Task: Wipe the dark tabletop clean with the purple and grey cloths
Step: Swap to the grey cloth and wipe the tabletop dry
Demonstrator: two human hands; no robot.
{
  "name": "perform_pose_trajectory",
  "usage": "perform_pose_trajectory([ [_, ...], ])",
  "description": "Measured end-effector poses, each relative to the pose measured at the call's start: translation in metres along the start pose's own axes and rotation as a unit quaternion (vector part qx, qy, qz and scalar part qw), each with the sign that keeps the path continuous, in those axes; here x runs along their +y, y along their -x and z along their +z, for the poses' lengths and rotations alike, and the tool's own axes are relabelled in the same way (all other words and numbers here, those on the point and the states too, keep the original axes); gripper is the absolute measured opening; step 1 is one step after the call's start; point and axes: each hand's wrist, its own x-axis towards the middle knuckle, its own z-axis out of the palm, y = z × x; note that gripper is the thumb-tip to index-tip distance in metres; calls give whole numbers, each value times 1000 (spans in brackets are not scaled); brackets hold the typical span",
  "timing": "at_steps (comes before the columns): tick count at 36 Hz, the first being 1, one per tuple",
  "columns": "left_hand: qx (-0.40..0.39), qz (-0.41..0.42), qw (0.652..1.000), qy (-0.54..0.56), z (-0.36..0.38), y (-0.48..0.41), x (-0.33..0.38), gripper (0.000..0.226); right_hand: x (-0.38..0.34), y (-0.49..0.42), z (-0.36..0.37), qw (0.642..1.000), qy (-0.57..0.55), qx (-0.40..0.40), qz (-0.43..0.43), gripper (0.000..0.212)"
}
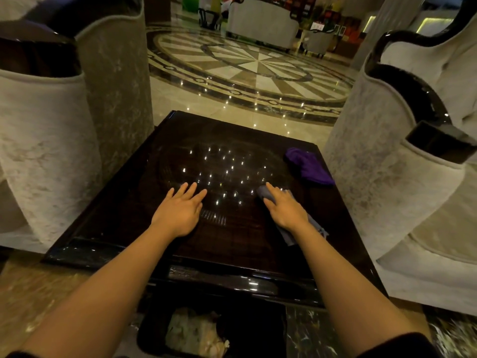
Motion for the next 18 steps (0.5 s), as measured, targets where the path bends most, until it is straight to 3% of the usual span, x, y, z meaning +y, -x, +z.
perform_pose_trajectory([
  [18,12,3,1000,7,-2,5,2,49,-70,54,32,990,-9,-31,-139,55],
])
